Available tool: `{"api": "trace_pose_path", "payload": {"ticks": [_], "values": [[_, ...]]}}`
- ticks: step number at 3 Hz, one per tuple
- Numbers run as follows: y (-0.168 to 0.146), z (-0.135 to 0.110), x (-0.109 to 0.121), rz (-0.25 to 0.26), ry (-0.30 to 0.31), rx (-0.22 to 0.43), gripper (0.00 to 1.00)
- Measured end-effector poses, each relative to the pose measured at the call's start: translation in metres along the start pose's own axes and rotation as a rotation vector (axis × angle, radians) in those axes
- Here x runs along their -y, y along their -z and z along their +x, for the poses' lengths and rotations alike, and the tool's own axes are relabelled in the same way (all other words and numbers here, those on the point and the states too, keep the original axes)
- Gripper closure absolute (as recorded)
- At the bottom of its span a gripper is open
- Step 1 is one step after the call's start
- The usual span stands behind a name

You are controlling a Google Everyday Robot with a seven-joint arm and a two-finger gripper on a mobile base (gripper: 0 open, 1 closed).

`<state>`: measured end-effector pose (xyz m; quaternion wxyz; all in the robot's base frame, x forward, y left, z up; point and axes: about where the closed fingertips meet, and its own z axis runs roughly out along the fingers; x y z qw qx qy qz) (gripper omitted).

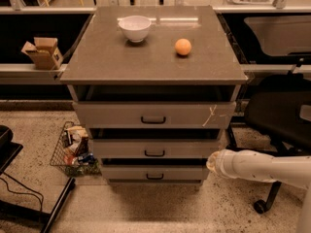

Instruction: Close middle drawer

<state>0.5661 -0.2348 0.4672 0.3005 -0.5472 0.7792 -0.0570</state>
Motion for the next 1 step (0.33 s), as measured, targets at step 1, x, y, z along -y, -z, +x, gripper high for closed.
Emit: {"api": "trace_pose_path", "payload": {"ticks": [1], "values": [[0.0531,-0.0094,0.0271,0.106,-0.048,-0.064,1.00]]}}
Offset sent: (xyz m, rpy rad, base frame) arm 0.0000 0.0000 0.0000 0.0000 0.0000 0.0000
